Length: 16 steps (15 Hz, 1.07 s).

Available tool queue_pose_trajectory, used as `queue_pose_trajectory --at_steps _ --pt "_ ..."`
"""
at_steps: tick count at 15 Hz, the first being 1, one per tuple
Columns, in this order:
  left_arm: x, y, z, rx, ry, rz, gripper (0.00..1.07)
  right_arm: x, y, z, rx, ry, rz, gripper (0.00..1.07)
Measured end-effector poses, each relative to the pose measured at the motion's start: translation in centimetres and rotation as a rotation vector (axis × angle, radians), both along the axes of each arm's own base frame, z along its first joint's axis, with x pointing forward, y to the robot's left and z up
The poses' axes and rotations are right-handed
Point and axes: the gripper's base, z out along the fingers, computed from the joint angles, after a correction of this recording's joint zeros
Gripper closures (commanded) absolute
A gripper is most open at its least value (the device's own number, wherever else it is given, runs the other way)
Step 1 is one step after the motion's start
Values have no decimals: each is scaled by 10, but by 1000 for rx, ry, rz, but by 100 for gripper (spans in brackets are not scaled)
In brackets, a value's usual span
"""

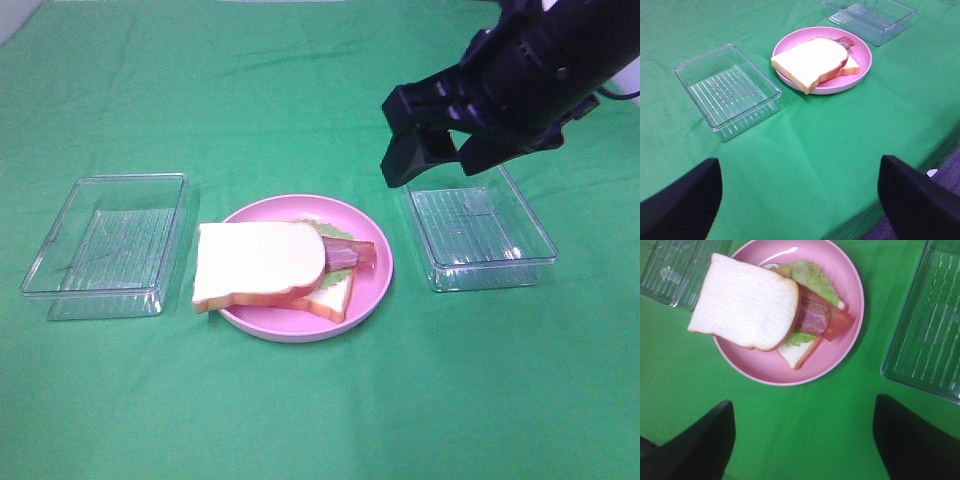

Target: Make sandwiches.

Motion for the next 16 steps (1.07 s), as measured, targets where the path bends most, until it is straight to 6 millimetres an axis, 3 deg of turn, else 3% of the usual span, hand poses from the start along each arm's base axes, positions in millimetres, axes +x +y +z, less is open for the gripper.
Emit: queue_pose_trajectory --at_steps 2,4,5,7,8,11,13,16 --pt "0 0 0 0 0 0 26 -21 -11 22 12 -22 14 35" --pt "0 0 0 0 0 0 26 -47 -27 29 9 -41 23 35" --pt "0 0 0 0 0 0 26 -77 -45 20 -17 -25 32 35" --pt "0 0 0 0 0 0 26 -105 -61 12 -34 -13 40 35" --pt "0 0 0 0 0 0 26 -131 -75 8 -35 -13 49 35" --pt "0 0 0 -1 1 -1 26 -171 -98 9 -28 -35 69 35" --pt "0 0 0 -1 1 -1 26 -199 -115 15 -5 -133 80 35" --pt "0 0 0 -1 1 -1 26 -228 -136 9 -15 -276 109 35"
